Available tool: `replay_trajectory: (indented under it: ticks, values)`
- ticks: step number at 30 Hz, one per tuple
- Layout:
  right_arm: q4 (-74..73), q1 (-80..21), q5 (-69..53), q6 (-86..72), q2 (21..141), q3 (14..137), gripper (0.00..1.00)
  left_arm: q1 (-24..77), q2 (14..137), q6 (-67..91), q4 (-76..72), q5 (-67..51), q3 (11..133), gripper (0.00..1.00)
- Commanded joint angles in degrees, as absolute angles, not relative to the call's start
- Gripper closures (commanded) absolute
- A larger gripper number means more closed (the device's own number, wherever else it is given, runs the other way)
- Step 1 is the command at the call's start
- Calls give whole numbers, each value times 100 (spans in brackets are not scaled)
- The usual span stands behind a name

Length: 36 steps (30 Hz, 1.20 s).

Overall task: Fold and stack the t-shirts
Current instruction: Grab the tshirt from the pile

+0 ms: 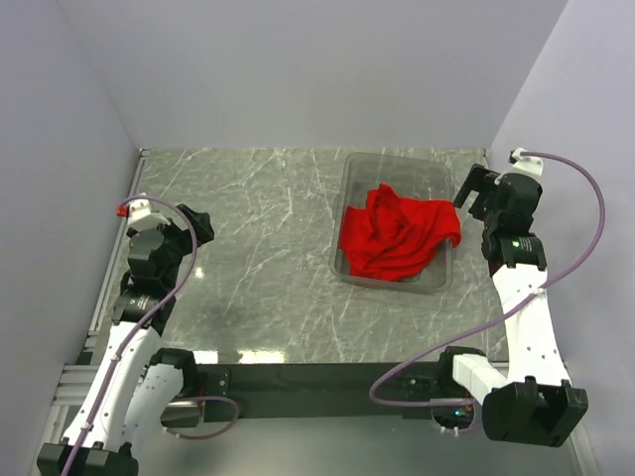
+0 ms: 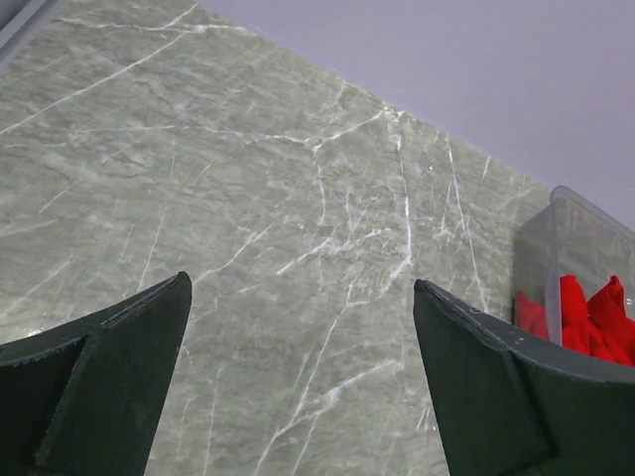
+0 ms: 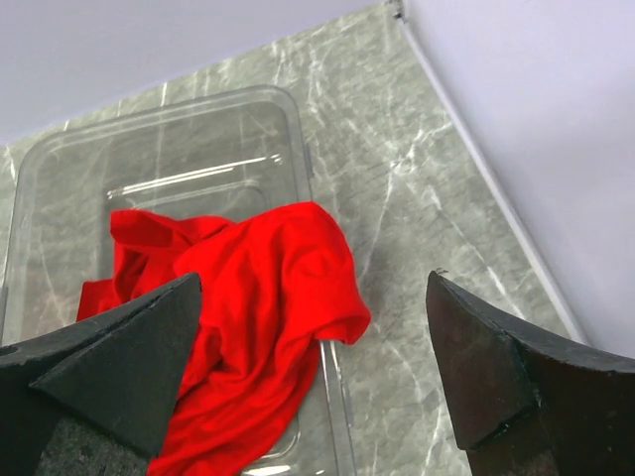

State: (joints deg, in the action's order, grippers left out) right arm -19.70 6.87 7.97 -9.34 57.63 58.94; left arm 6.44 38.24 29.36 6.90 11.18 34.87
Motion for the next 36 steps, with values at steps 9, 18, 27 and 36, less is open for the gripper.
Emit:
replay_trajectory:
  ticks: [9, 18, 27, 36]
  values:
    - [-2653, 343, -2426, 2013, 6002, 6590, 0, 624, 4157, 2812, 352, 844, 3586, 1]
    - [-4122, 378, -3049, 2101, 8164, 8277, 7, 624, 4219, 2883, 308, 659, 3551, 0]
    - [-4544, 62, -2120, 1978, 9544, 8482, 8, 624, 3797, 3085, 457, 633, 3287, 0]
    - [-3788, -474, -783, 1329, 10168, 8103, 27, 624, 3560, 3111, 685, 668, 3208, 0]
